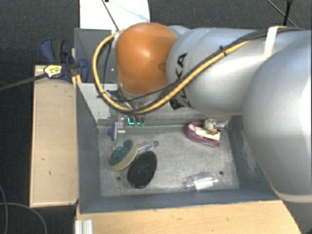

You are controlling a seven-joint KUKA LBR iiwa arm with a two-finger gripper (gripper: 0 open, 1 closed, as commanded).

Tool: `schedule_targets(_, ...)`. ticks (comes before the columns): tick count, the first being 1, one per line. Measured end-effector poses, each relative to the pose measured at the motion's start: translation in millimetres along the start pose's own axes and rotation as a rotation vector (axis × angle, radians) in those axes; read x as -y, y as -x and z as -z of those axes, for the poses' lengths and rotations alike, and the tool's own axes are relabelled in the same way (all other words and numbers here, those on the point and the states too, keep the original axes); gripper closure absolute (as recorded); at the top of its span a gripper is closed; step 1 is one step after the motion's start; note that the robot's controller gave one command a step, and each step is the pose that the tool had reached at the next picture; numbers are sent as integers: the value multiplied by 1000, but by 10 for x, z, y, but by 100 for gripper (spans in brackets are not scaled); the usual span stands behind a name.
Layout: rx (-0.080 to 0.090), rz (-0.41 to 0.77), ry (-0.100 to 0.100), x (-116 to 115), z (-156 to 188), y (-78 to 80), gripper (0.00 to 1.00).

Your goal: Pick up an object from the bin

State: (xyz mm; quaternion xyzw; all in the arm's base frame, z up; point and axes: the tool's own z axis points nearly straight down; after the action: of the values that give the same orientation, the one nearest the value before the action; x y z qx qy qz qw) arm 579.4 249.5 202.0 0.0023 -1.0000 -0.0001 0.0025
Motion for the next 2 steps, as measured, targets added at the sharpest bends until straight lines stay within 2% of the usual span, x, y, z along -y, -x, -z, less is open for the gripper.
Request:
schedule_targets(1, 12, 185, 4, 634, -1163, -227, 0)
schedule_targets(2, 21, 642, 3, 476, -1271, -727, 0)
